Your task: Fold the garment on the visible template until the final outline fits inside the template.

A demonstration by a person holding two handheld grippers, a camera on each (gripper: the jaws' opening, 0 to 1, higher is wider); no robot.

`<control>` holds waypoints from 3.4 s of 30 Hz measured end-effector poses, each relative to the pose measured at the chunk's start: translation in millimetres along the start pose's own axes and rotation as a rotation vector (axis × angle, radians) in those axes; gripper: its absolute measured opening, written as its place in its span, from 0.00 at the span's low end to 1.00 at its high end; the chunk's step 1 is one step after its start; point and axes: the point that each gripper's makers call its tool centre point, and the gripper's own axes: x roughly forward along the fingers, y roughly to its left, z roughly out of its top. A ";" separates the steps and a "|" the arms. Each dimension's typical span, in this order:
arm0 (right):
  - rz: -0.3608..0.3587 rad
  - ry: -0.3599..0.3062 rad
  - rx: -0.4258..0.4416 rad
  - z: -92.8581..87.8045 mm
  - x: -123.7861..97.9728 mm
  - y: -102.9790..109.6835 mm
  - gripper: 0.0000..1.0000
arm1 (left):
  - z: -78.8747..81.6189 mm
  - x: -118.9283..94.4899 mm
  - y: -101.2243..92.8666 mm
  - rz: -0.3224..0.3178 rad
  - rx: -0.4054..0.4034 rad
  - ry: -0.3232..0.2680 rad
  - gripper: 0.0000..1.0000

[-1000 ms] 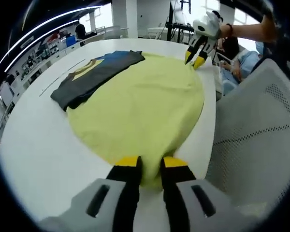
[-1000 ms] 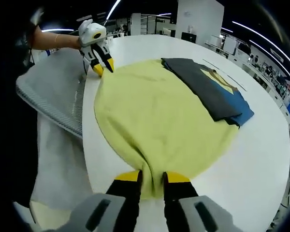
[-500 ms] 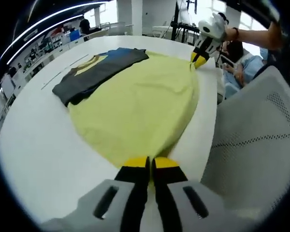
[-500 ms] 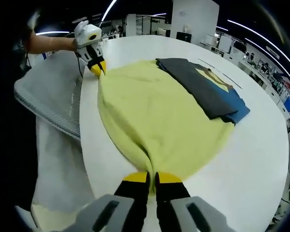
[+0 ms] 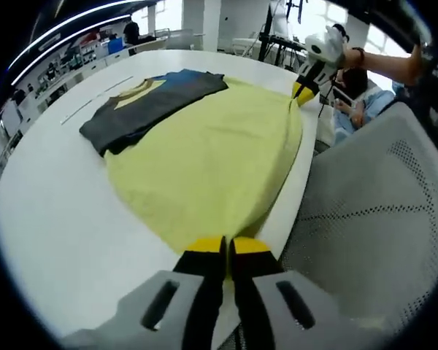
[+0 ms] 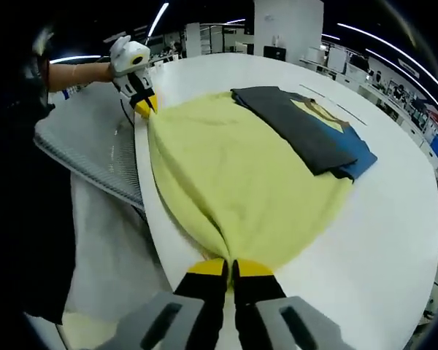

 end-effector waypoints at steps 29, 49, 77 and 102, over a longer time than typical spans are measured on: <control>0.124 0.029 0.041 -7.5 -30.8 48.4 0.00 | -16.1 -31.5 -43.9 -0.104 -0.083 0.035 0.00; -0.034 -0.066 -0.030 42.1 -52.4 -1.9 0.00 | 38.8 -56.8 -3.9 0.088 -0.050 -0.064 0.00; -0.250 -0.145 -0.034 102.6 -70.7 -69.4 0.00 | 122.7 -76.5 82.3 0.378 0.027 -0.268 0.00; -0.401 -0.215 0.036 146.8 -68.4 -140.5 0.00 | 177.2 -75.1 146.3 0.493 -0.059 -0.394 0.00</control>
